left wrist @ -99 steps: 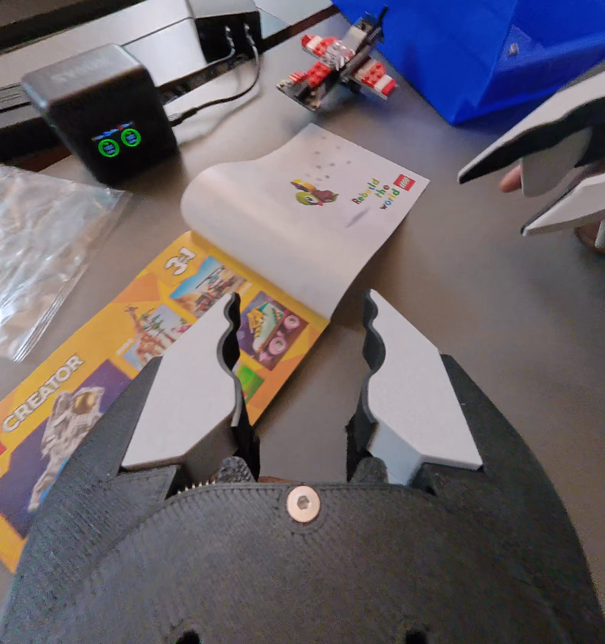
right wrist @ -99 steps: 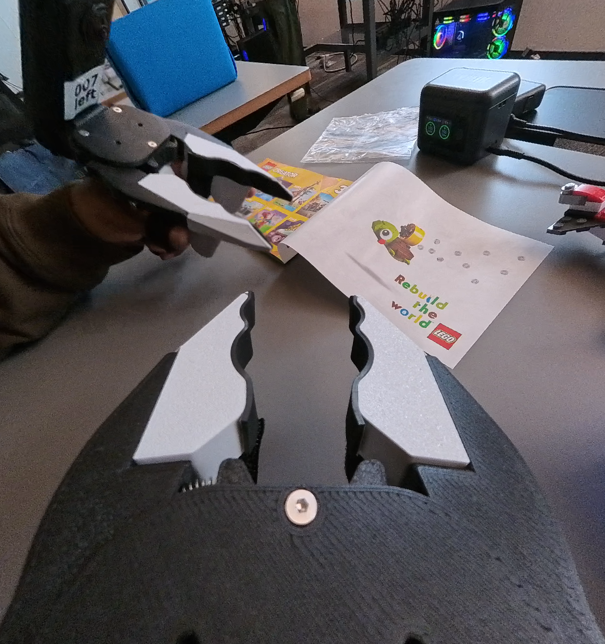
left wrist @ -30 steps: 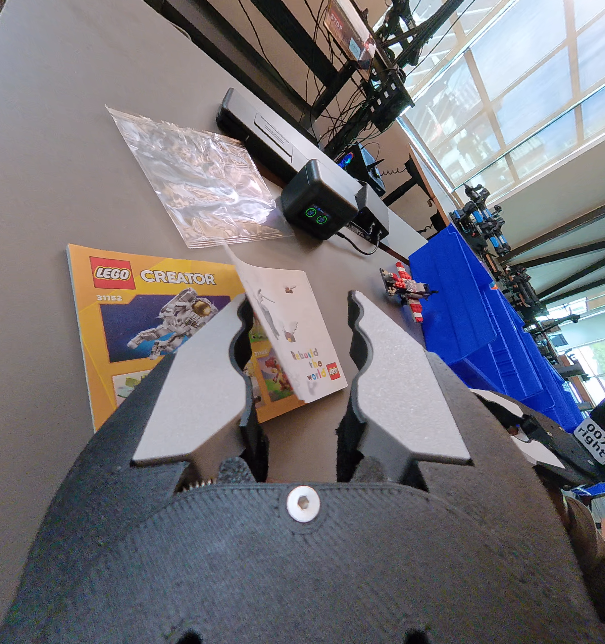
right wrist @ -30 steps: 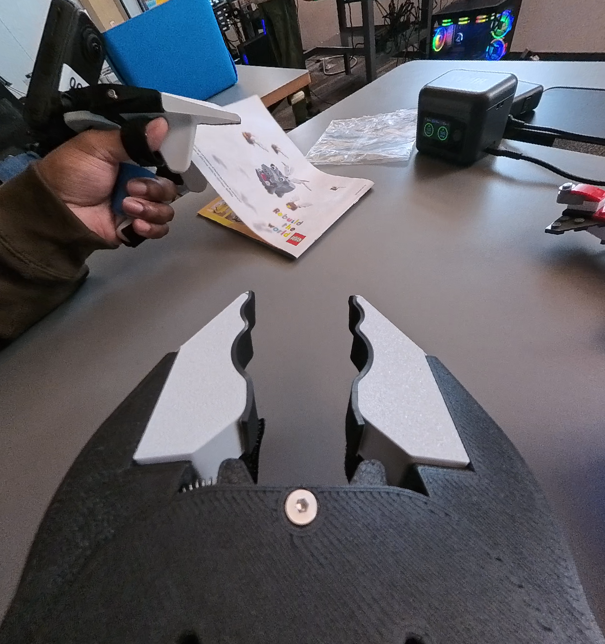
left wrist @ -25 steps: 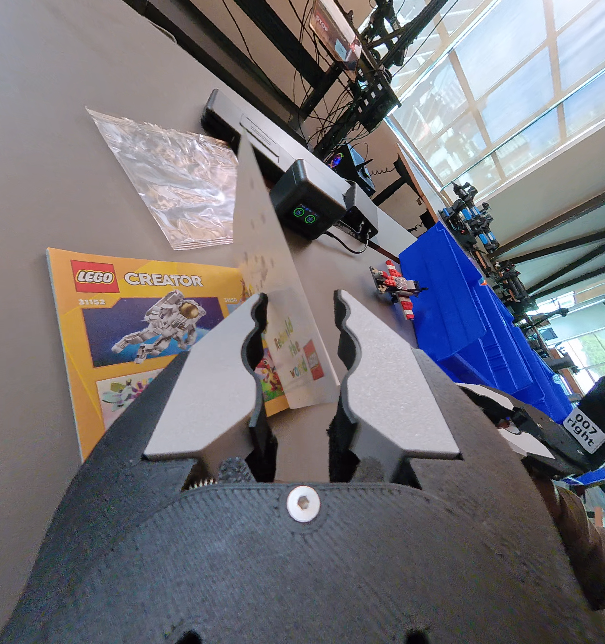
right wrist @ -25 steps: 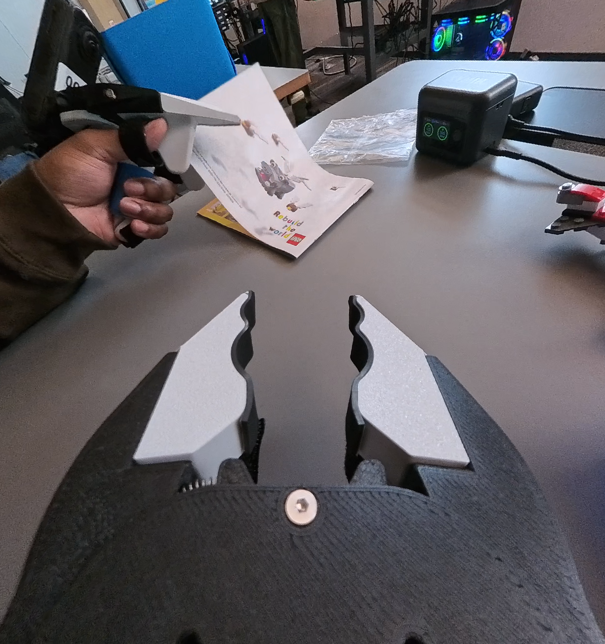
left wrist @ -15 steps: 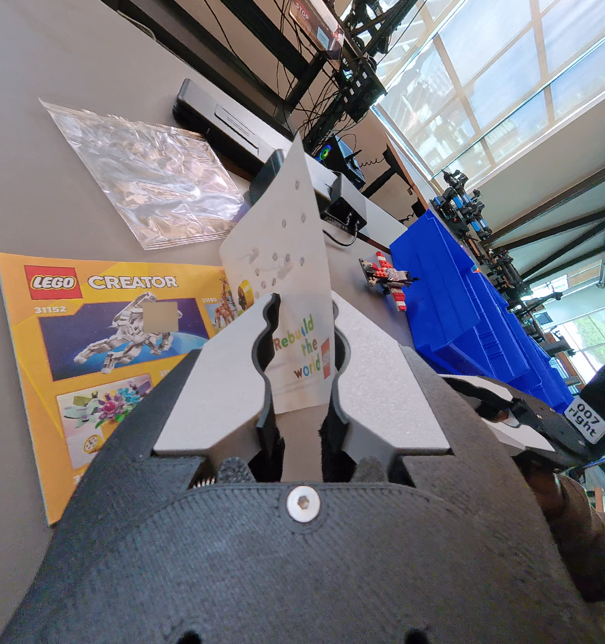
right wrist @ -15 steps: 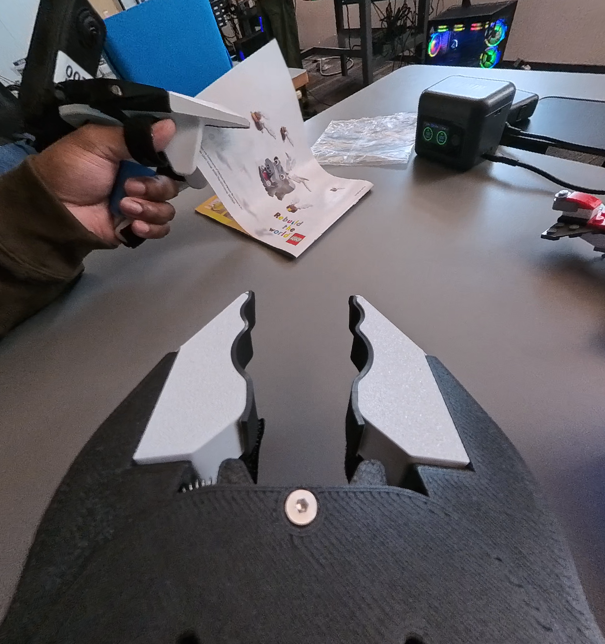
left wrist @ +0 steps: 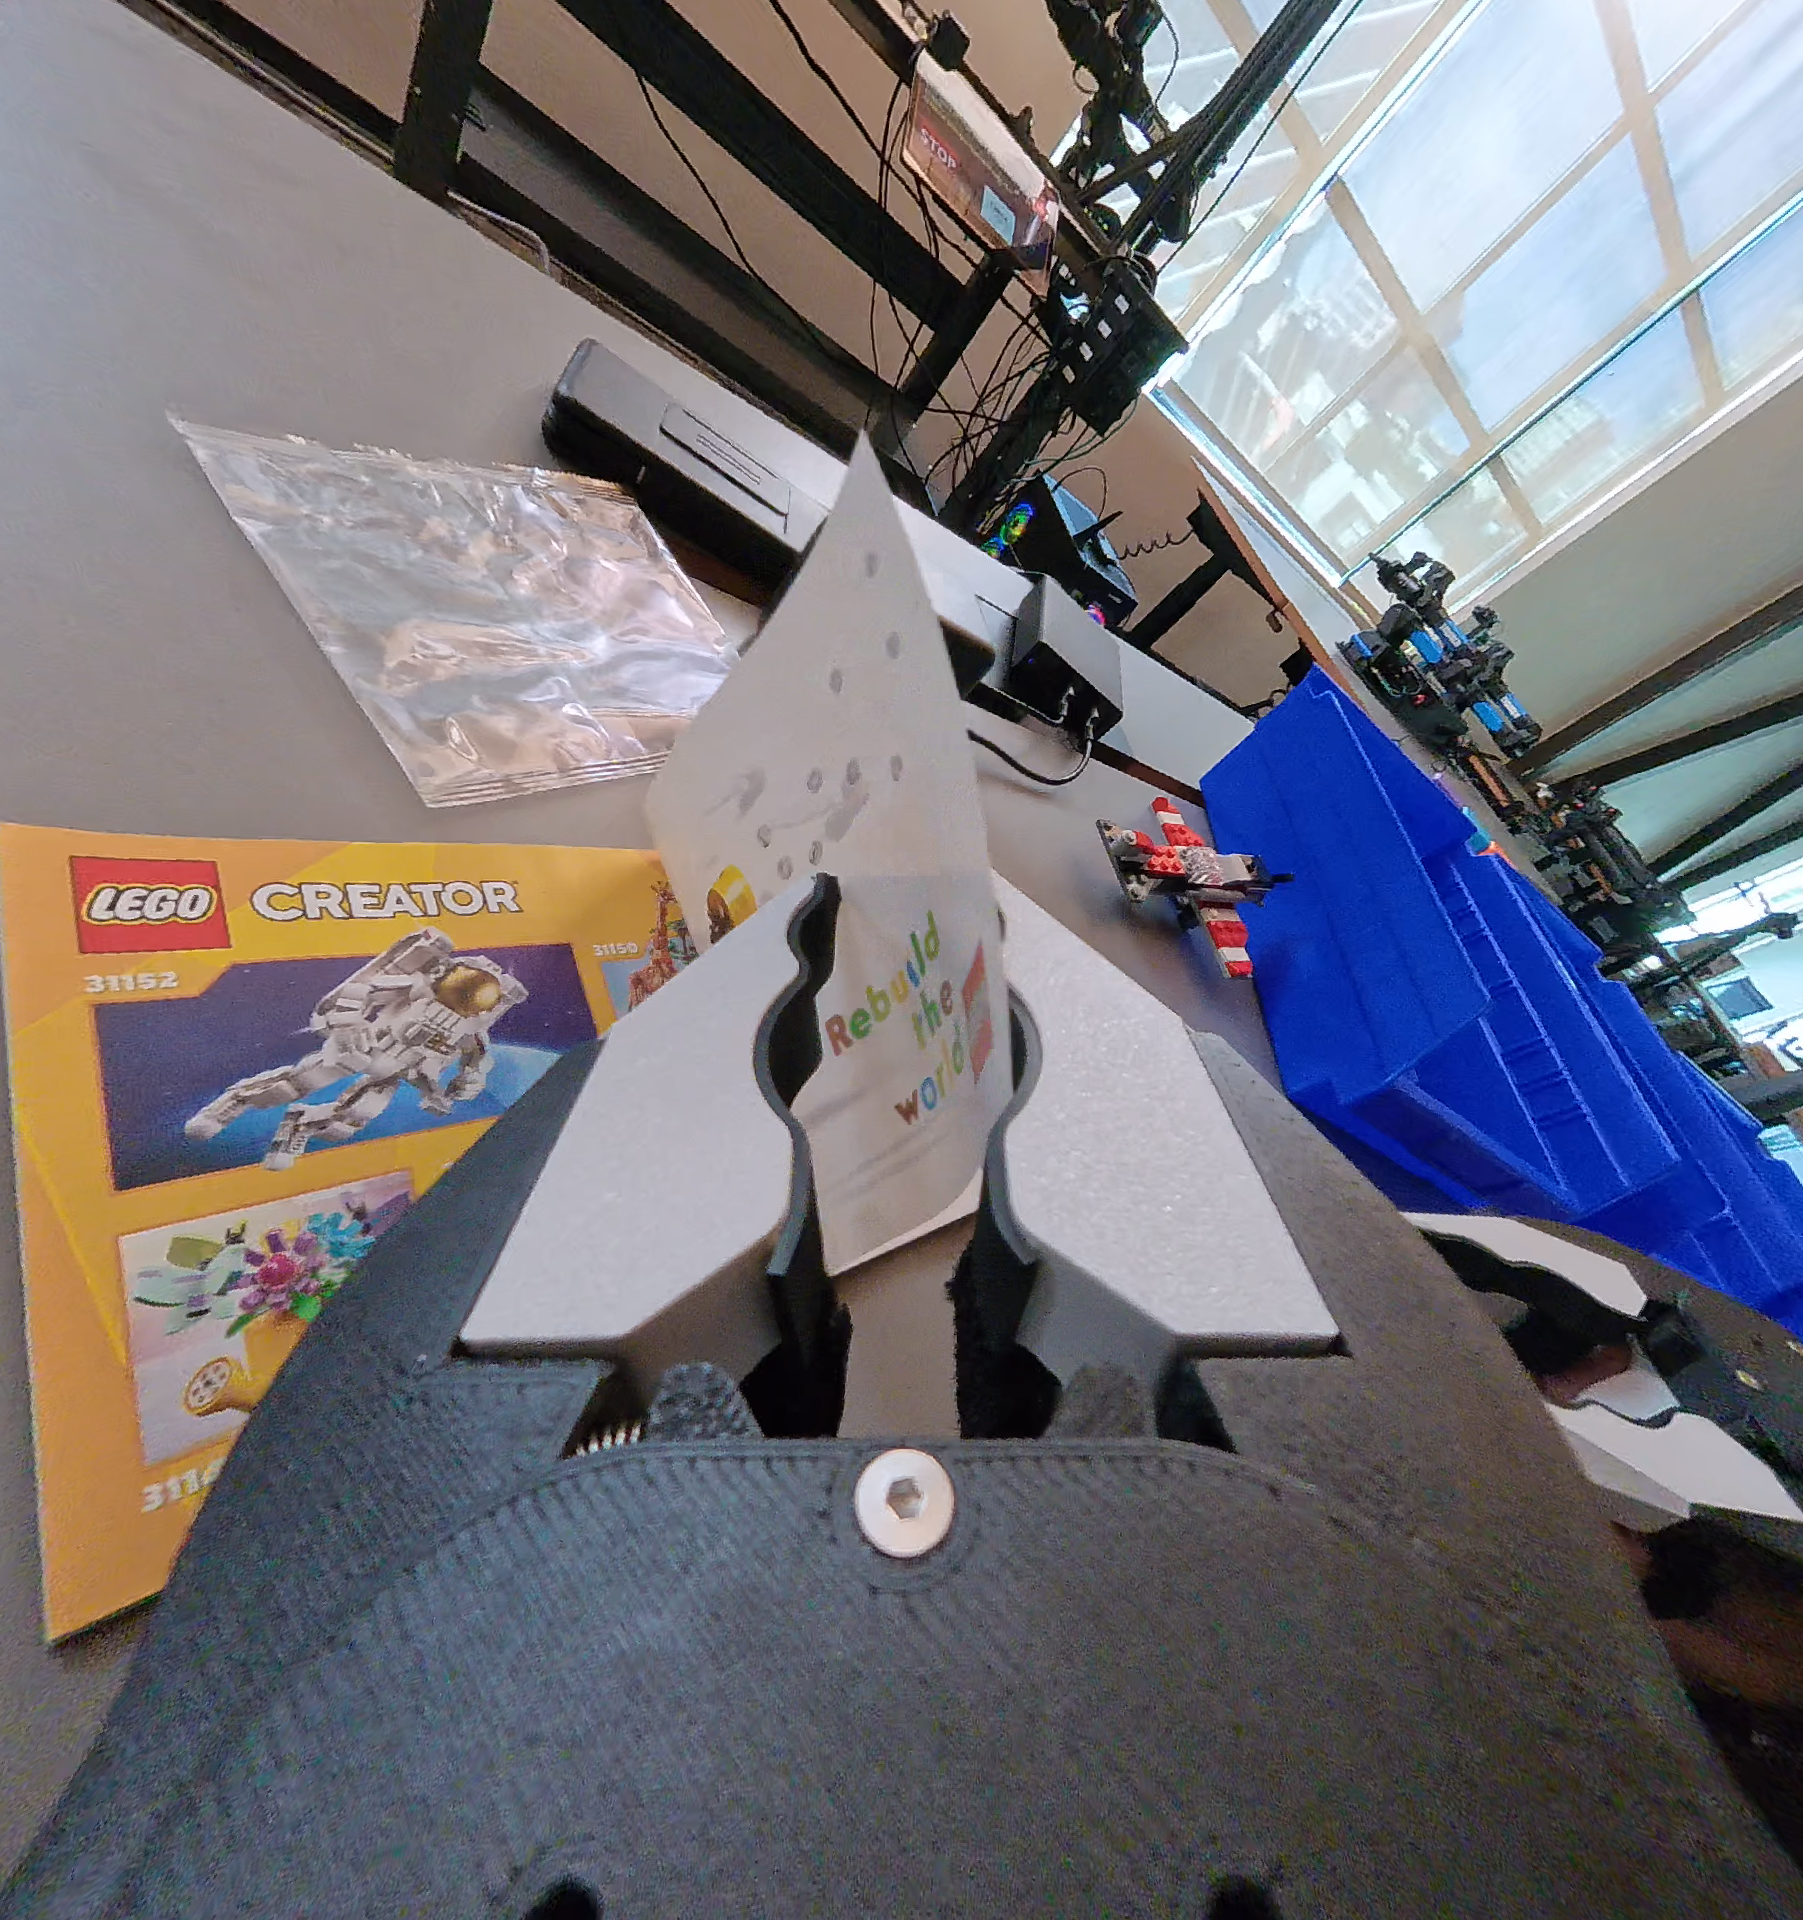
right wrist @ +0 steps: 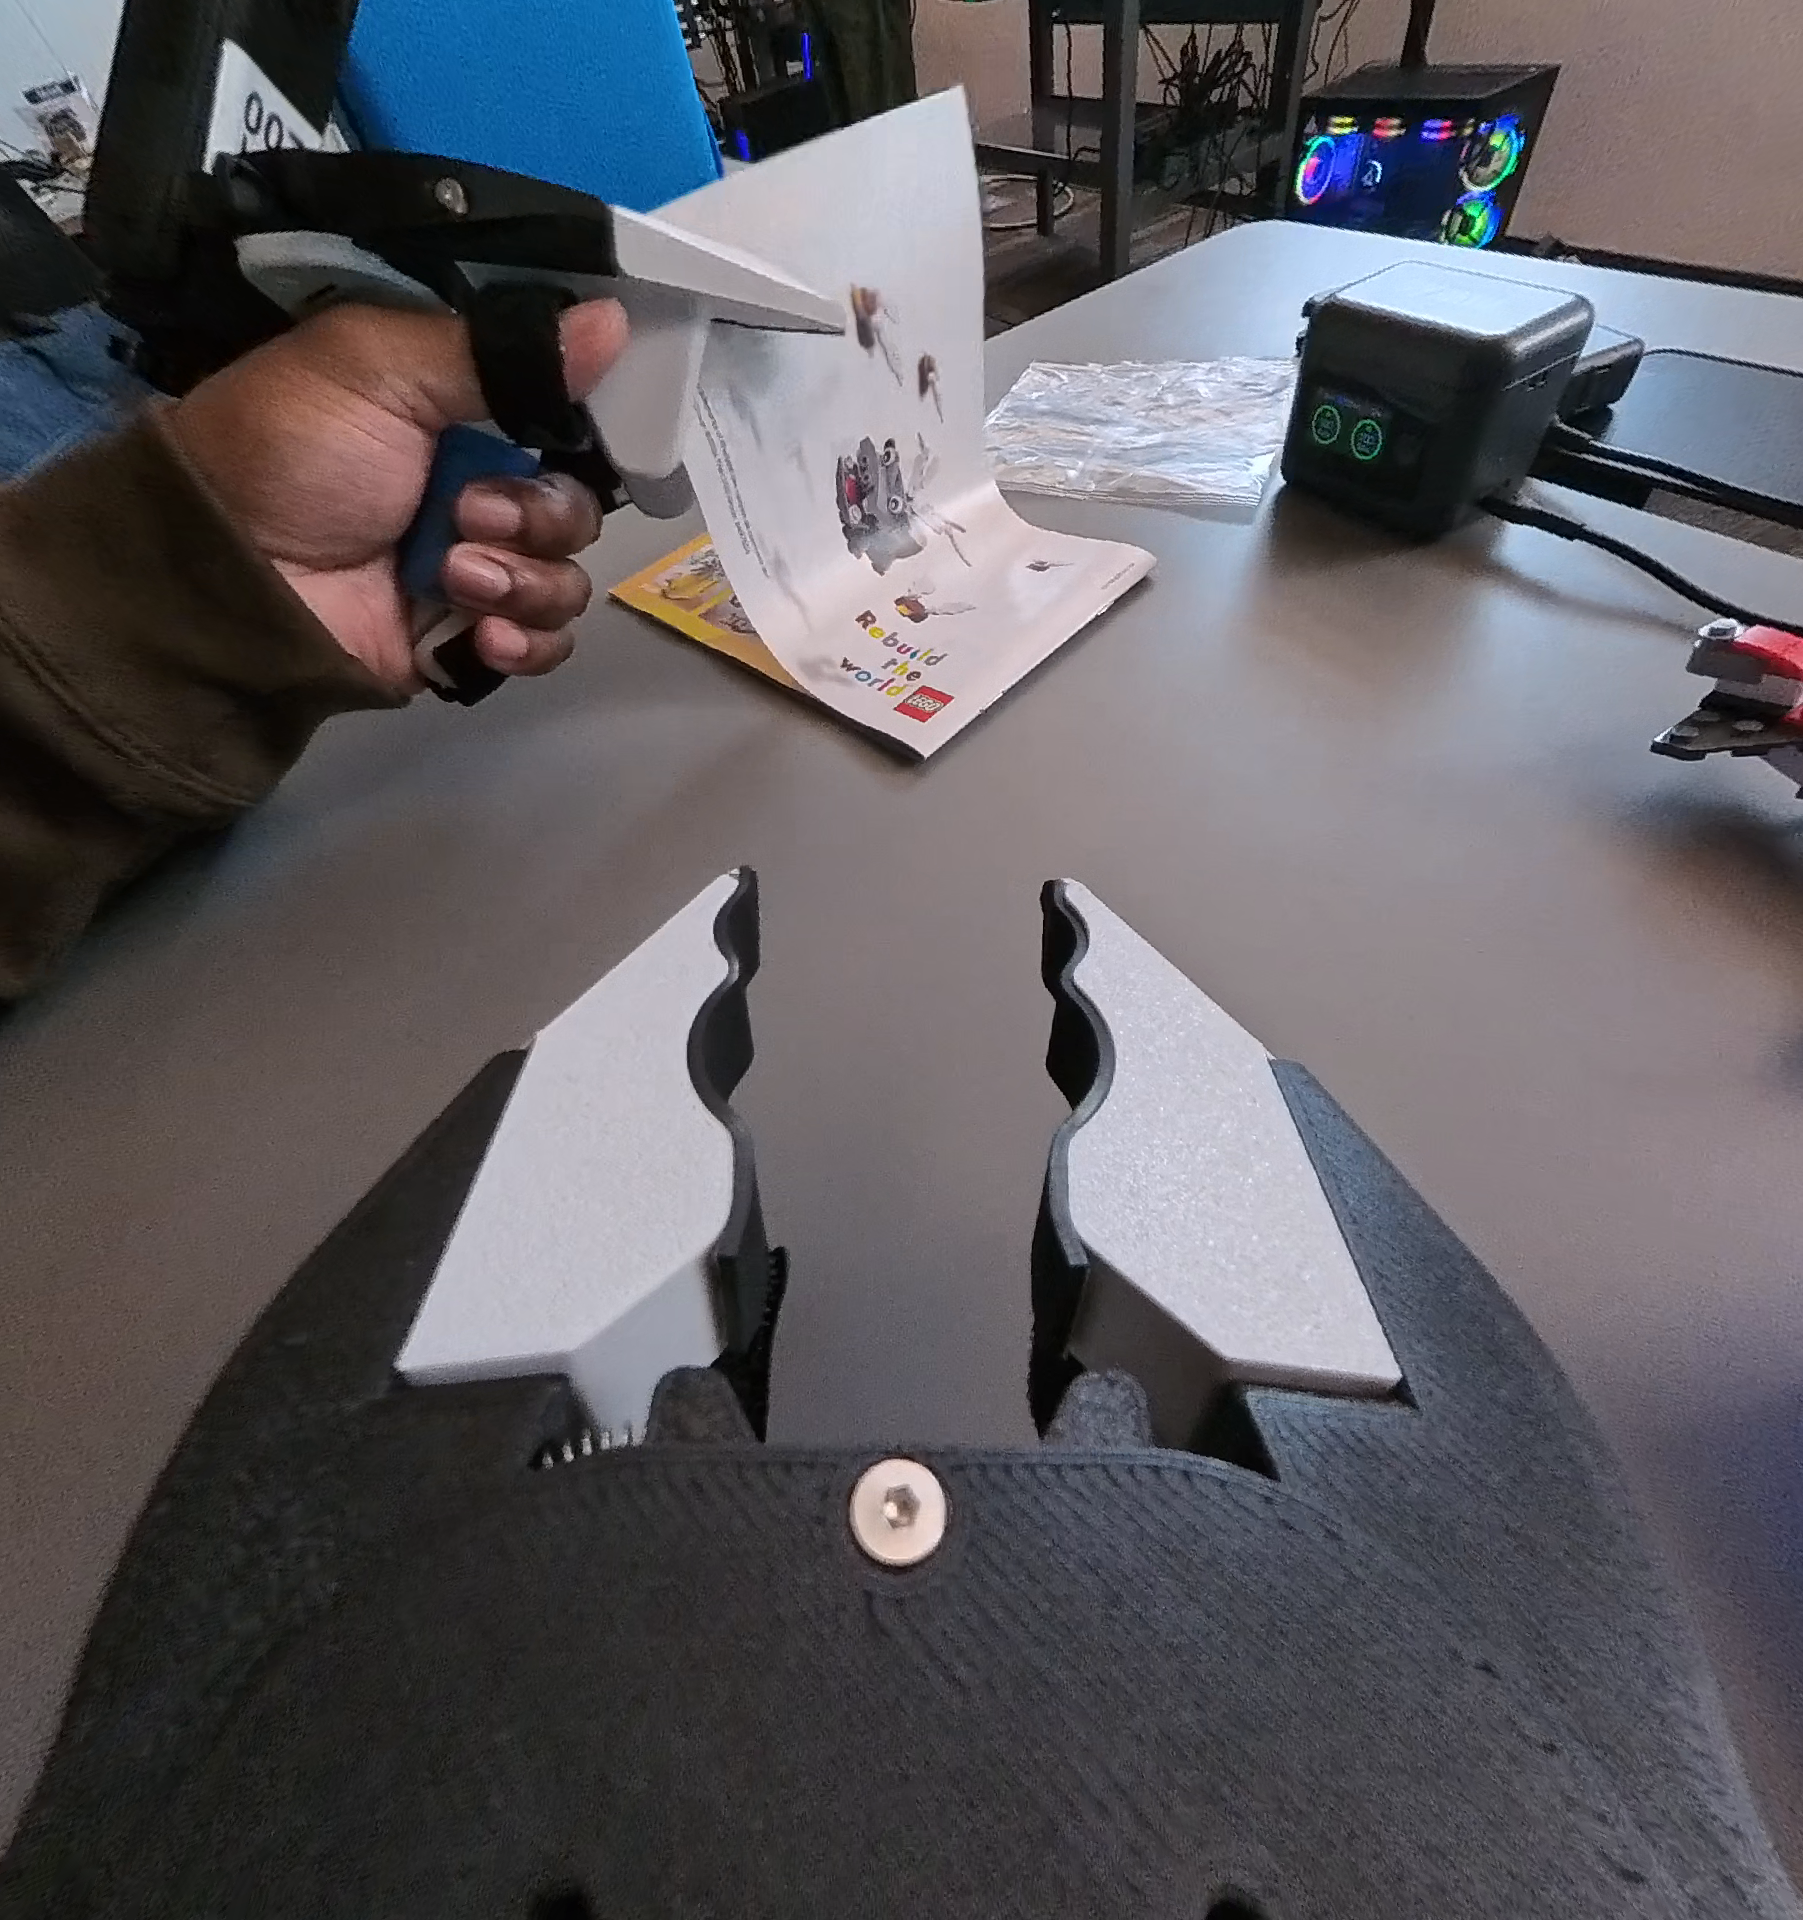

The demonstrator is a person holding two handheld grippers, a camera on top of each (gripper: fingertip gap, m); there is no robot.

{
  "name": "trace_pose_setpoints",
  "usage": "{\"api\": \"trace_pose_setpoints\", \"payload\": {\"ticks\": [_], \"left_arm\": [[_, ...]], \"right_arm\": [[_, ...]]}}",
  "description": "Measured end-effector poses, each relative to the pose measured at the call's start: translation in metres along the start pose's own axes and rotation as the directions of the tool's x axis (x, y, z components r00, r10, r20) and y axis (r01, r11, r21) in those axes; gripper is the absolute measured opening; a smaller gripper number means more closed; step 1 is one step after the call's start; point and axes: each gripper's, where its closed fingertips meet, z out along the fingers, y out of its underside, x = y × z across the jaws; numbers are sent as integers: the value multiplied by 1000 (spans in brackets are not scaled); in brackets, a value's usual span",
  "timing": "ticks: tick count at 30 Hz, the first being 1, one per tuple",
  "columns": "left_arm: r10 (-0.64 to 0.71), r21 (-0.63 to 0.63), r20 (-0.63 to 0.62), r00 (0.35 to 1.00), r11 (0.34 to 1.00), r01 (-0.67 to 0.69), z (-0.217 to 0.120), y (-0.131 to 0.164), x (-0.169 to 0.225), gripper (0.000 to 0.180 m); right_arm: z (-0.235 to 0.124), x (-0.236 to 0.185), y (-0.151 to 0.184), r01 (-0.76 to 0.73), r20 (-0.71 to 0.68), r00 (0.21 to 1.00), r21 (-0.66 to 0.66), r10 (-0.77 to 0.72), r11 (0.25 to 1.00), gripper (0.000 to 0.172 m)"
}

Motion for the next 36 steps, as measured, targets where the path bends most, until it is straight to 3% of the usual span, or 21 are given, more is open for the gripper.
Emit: {"api": "trace_pose_setpoints", "payload": {"ticks": [10,17,21,27,32,36], "left_arm": [[86,-4,172,981,996,-86,-14,1,-35,28],[291,-101,223,930,956,-274,-46,22,-40,61],[429,-75,225,875,903,-423,-64,12,-12,75],[606,-6,70,793,795,-607,-66,14,74,74],[616,7,-107,780,785,-619,-48,46,129,74],[555,-6,-272,786,816,-578,-29,80,159,73]], "right_arm": [[-1,-4,0,52,-8,999,4,-52,999,55],[-2,-6,0,66,-7,998,6,-66,998,55],[-3,-6,-2,66,-11,998,17,-66,998,56],[-10,-24,-2,41,68,997,33,-43,999,56],[-38,-64,-6,55,176,982,94,-71,994,56],[-81,-85,-5,49,208,974,178,-86,983,55]]}}
